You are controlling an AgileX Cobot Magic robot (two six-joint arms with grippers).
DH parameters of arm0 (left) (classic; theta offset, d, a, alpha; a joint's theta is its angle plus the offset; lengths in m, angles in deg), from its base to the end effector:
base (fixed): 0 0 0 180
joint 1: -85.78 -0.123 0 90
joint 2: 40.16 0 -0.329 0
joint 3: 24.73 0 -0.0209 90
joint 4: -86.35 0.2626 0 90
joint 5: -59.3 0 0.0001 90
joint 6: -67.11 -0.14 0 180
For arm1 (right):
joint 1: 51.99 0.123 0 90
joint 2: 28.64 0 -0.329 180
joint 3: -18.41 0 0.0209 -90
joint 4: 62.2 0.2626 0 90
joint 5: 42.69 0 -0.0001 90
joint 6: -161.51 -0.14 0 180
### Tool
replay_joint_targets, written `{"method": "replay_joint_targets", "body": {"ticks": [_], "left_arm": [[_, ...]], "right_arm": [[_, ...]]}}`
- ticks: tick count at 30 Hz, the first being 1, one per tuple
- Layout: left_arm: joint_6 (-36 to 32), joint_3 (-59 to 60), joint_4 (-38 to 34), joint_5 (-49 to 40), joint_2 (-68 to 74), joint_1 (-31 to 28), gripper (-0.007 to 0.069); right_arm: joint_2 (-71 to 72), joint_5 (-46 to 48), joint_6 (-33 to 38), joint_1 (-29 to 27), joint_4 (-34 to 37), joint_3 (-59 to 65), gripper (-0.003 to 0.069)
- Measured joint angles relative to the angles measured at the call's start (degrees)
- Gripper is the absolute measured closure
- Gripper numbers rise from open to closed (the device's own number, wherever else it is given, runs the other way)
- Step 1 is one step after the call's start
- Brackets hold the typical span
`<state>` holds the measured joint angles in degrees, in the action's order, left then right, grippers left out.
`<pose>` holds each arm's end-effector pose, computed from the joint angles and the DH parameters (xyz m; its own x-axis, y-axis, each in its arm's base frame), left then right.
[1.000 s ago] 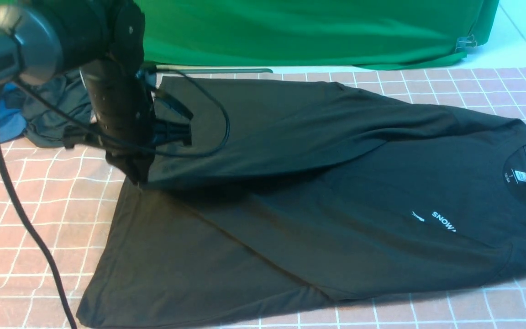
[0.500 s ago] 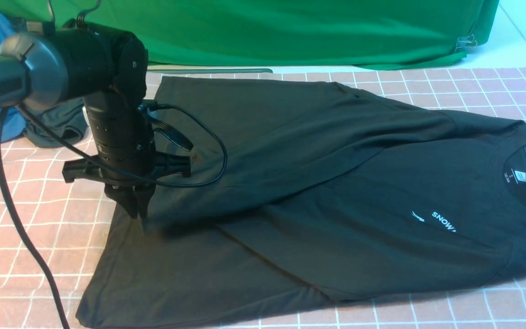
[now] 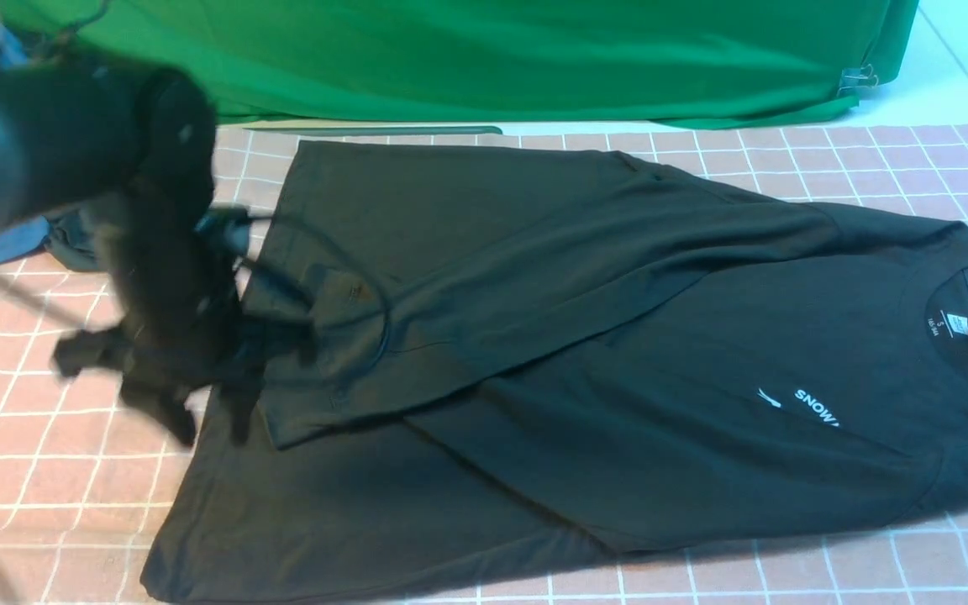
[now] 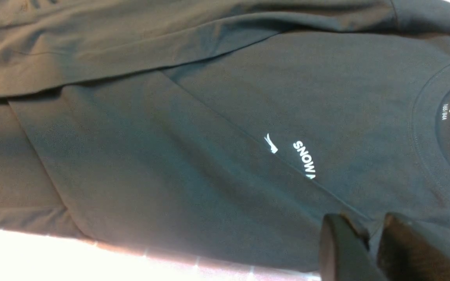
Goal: Fold a long-sleeved shirt over a pink coffee tablecloth.
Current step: 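Grasp the near edge of the shirt at its hem and shoulder corners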
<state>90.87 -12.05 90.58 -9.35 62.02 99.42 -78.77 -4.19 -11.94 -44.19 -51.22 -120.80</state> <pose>0.3015 -0.0633 0.2138 -0.9885 -0.1483 0.0299 -0.1453 0.9856 0.0863 0.1564 0.0382 0.3048 -0.6300 -0.0499 -0.7750 -0.2034 0.9737 0.1027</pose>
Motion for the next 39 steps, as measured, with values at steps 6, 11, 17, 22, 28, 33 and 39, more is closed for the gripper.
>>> {"method": "replay_joint_targets", "body": {"ticks": [6, 11, 17, 22, 28, 33, 39], "left_arm": [[2.3, 12.9, 1.3, 6.9, -6.6, 0.0, 0.0342], [5.8, 21.4, 4.5, 13.5, -8.8, 0.0, 0.0337], [8.6, 27.1, 4.5, 24.0, -8.8, 0.0, 0.0239], [10.4, 28.7, 5.4, 27.0, -9.6, 0.0, 0.0131], [10.6, 29.2, 4.9, 30.3, -9.9, 0.0, 0.0147], [10.1, 29.3, 2.8, 32.1, -9.9, 0.0, 0.0470], [8.8, 28.8, 2.8, 29.4, -10.3, 0.0, 0.0577]], "right_arm": [[0.0, 1.0, -0.1, 0.0, 0.0, 0.0, 0.0466], [0.0, 1.0, -0.1, 0.0, 0.0, 0.0, 0.0463], [0.0, 1.1, -0.1, 0.0, 0.0, 0.0, 0.0463], [0.0, 1.6, -0.1, 0.0, 0.0, 0.0, 0.0463], [0.0, 2.3, -0.1, 0.0, 0.0, 0.0, 0.0463], [0.0, 2.6, -0.1, 0.0, 0.0, 0.0, 0.0463], [-0.1, 6.0, -1.9, 0.0, -0.1, 0.0, 0.0463]]}}
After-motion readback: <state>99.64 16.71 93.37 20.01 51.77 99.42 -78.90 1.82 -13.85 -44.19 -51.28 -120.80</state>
